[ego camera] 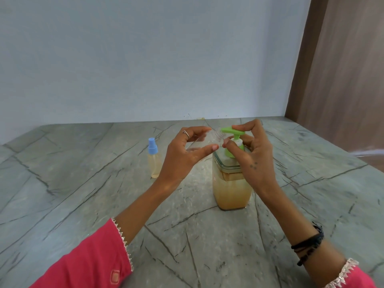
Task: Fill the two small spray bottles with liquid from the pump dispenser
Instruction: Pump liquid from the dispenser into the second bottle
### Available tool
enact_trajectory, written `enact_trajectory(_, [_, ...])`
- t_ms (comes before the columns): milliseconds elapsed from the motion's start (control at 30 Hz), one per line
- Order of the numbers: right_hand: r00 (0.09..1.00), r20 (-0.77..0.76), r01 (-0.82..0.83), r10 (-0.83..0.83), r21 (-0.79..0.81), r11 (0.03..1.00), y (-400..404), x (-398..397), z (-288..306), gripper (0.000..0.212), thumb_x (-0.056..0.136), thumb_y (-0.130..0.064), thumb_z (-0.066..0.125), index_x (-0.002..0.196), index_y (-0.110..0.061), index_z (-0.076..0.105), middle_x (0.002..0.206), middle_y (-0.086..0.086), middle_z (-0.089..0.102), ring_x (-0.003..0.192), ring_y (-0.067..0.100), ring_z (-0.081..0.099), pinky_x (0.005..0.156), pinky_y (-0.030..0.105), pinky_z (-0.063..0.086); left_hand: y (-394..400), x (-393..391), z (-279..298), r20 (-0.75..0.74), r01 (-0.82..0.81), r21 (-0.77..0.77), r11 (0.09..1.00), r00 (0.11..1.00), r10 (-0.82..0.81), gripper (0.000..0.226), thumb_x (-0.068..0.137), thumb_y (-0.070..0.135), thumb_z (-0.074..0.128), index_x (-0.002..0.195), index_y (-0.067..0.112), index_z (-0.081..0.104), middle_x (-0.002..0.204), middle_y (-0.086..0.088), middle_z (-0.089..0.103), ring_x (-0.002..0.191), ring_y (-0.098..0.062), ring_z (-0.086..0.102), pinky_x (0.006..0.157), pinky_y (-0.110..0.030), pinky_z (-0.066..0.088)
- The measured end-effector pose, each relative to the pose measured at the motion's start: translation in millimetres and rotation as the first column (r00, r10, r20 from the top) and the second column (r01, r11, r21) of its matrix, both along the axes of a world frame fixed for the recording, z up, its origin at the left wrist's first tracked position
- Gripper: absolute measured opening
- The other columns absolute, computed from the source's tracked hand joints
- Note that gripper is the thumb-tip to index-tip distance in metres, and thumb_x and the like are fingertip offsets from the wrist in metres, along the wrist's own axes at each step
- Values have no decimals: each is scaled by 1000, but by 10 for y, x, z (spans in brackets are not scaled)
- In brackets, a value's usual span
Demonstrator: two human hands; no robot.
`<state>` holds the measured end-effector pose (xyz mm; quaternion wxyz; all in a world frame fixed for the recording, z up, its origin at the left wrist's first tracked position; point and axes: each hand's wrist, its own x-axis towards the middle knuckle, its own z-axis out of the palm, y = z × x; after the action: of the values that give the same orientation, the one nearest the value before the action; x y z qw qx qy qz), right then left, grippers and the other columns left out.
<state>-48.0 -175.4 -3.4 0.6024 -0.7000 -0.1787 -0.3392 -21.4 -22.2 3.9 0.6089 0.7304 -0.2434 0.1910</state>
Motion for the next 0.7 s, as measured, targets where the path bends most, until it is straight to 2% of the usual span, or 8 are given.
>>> enact_trajectory(100, [1000,14,-24,24,-13,1000,-11,-3,-33,29,88,-12,66,102,-33,51,81,3,71,69,41,62,62,48,51,7,4,9,3,7,-10,1000,1000,-7,39,71,15,75,107,17,61,105,1,62,95,9,57,71,-6,46])
enact_trajectory(167, [999,14,-47,47,-21,999,-21,6,-43,28,88,-16,67,105,-32,51,81,5,70,67,34,64,61,41,52,7,-1,19,-2,11,-19,1000,1000,-11,39,70,17,74,106,18,61,105,2,62,95,10,57,71,-6,46])
enact_trajectory(233, [997,7,-77,78,-20,997,-29,11,-45,29,87,-17,67,108,-30,51,85,3,71,73,20,66,69,25,50,5,-6,25,-9,15,-31,999,1000,-16,38,70,17,74,106,19,61,105,1,62,95,10,57,71,-6,46])
enact_trajectory(300, [996,-5,-91,91,-12,996,-38,8,-47,31,87,-13,68,110,-24,52,89,0,72,81,14,68,76,11,45,2,-7,27,-10,17,-33,999,1000,-17,38,70,18,74,105,19,61,106,0,62,95,9,58,71,-7,46])
enact_trajectory(333, [995,-10,-94,94,-9,995,-38,2,-48,32,86,-11,68,111,-24,51,89,-1,72,83,11,69,77,8,45,2,-7,26,-10,17,-32,999,1000,-17,39,69,20,74,105,20,61,106,0,62,95,9,58,71,-7,46])
enact_trajectory(467, [994,-22,-105,104,-17,994,-34,-11,-44,40,82,-12,71,109,-31,49,87,-10,72,82,13,70,70,23,55,3,-9,27,-11,15,-26,1000,1000,-16,43,64,30,72,105,21,61,107,0,63,96,6,58,72,-8,46])
enact_trajectory(600, [997,-23,-69,70,14,997,-29,-12,-15,38,83,-3,70,103,-30,50,82,6,71,74,25,67,63,33,54,9,-14,21,-18,12,-12,1000,1000,-12,44,63,35,70,105,24,61,107,3,63,96,7,58,73,-8,46])
enact_trajectory(700, [998,-29,-62,63,28,998,-33,4,2,36,82,-1,70,97,-28,52,80,0,73,71,22,70,63,36,56,15,-1,14,-19,12,-5,1000,1000,-12,43,62,36,70,104,26,61,106,4,63,97,3,58,73,-8,47])
